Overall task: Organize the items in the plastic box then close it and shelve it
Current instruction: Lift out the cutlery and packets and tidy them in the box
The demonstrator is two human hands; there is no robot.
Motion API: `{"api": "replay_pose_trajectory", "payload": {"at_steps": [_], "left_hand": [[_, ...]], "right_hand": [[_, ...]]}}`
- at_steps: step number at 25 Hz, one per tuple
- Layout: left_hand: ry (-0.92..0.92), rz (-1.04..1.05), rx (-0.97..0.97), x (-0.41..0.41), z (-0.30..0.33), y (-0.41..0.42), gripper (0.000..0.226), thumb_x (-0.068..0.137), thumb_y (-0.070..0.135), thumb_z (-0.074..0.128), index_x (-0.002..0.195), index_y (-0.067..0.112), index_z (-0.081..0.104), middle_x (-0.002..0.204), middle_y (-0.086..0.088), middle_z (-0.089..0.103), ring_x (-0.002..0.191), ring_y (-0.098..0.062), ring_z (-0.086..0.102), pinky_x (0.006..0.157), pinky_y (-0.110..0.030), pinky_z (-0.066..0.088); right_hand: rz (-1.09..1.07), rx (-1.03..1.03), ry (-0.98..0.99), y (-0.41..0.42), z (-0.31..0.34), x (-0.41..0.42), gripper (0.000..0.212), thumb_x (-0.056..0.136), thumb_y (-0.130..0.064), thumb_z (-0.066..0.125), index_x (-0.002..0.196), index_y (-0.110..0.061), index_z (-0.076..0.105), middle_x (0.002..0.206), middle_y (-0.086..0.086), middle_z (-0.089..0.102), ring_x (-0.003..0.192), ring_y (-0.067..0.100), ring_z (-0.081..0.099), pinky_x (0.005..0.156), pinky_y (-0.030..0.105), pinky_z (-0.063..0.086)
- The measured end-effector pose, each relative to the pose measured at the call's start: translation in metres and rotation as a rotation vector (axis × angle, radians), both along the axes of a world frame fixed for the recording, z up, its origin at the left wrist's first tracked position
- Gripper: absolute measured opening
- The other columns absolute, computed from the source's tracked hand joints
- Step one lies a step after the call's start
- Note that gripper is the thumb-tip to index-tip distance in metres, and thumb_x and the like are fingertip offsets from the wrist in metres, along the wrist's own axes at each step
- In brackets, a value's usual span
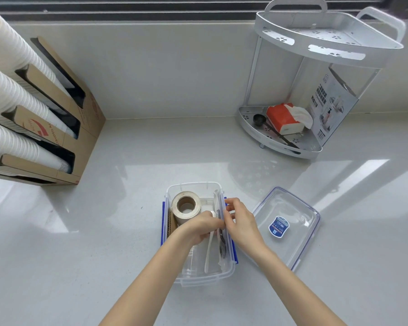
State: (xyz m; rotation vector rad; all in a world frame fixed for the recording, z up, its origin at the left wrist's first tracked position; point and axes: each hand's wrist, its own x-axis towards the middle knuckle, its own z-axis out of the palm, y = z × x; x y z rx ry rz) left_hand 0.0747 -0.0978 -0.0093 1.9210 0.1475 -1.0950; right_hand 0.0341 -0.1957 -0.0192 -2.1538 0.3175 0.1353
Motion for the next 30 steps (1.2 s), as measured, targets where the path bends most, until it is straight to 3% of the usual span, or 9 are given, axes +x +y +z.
{"api": "replay_pose_trajectory", "payload": {"at_steps": [6,9,11,15,18,21,23,26,30], "left_hand": [[-0.061,-0.034,0.001,-0.001,0.003,-0.001,0.015,0.083,0.016,0.046,0.068,0.015,0.041,0.061,0.002,0.036,0.055,-0.009,0.031,0.049,-0.02,0.026],[-0.1,0.061,-0.054,-0.002,0.003,0.005,0.005,0.083,0.014,0.044,0.081,0.009,0.044,0.066,0.0,0.039,0.057,-0.009,0.035,0.051,-0.02,0.029],[-0.108,0.133,-0.156,-0.003,0.002,0.011,0.015,0.083,0.01,0.042,0.091,0.003,0.052,0.077,-0.009,0.046,0.064,-0.015,0.041,0.059,-0.023,0.033],[-0.102,0.207,-0.391,-0.008,0.005,0.022,0.033,0.084,0.006,0.038,0.112,0.004,0.054,0.092,-0.014,0.054,0.084,-0.024,0.046,0.074,-0.035,0.034],[-0.096,0.191,-0.496,-0.011,0.008,0.026,0.032,0.084,0.004,0.038,0.111,0.005,0.055,0.091,-0.01,0.059,0.081,-0.02,0.05,0.071,-0.03,0.039],[-0.082,0.132,-0.586,-0.018,0.009,0.029,0.029,0.085,0.003,0.038,0.108,0.009,0.055,0.088,-0.005,0.061,0.078,-0.013,0.059,0.07,-0.023,0.046],[-0.063,0.111,-0.641,-0.022,0.008,0.032,0.027,0.087,0.004,0.039,0.106,0.012,0.056,0.088,-0.002,0.065,0.079,-0.009,0.065,0.068,-0.018,0.05],[-0.055,0.099,-0.654,-0.025,0.01,0.038,0.027,0.089,0.006,0.04,0.111,0.01,0.055,0.094,-0.003,0.067,0.088,-0.011,0.065,0.074,-0.019,0.052],[-0.071,0.096,-0.657,-0.033,0.013,0.039,0.025,0.09,0.005,0.04,0.111,0.009,0.054,0.102,-0.009,0.062,0.095,-0.017,0.061,0.078,-0.022,0.051]], "right_hand": [[-0.004,0.024,0.0,-0.002,-0.001,0.0,0.028,0.092,-0.014,0.041,0.119,-0.009,0.047,0.111,0.013,0.059,0.096,0.029,0.058,0.089,0.044,0.048],[-0.013,0.051,0.018,-0.005,-0.002,0.0,0.029,0.092,-0.014,0.042,0.12,-0.011,0.048,0.109,0.009,0.059,0.091,0.025,0.058,0.082,0.035,0.047],[-0.026,0.074,0.032,-0.007,-0.001,0.001,0.03,0.091,-0.015,0.043,0.12,-0.013,0.049,0.103,0.003,0.056,0.085,0.019,0.056,0.075,0.027,0.042],[-0.115,0.095,-0.07,-0.004,0.004,0.005,0.031,0.093,-0.02,0.043,0.122,-0.015,0.051,0.109,0.0,0.051,0.089,0.012,0.053,0.08,0.019,0.039],[-0.169,0.313,-0.095,0.004,0.011,0.01,0.027,0.093,-0.026,0.043,0.115,-0.018,0.057,0.111,-0.001,0.058,0.1,0.013,0.056,0.09,0.028,0.045],[-0.123,0.509,0.027,0.013,0.018,0.012,0.02,0.092,-0.032,0.044,0.094,-0.022,0.061,0.093,-0.002,0.064,0.088,0.015,0.059,0.079,0.028,0.047],[-0.1,0.6,0.101,0.014,0.021,0.012,0.027,0.091,-0.033,0.046,0.1,-0.013,0.062,0.1,0.002,0.068,0.093,0.021,0.064,0.084,0.037,0.051],[-0.074,0.68,0.129,0.012,0.025,0.01,0.032,0.09,-0.037,0.048,0.103,-0.012,0.064,0.105,0.003,0.07,0.094,0.024,0.066,0.086,0.044,0.051],[-0.099,0.718,0.103,0.011,0.028,0.009,0.023,0.09,-0.03,0.049,0.091,-0.016,0.067,0.101,0.005,0.069,0.092,0.024,0.065,0.08,0.042,0.051]]}}
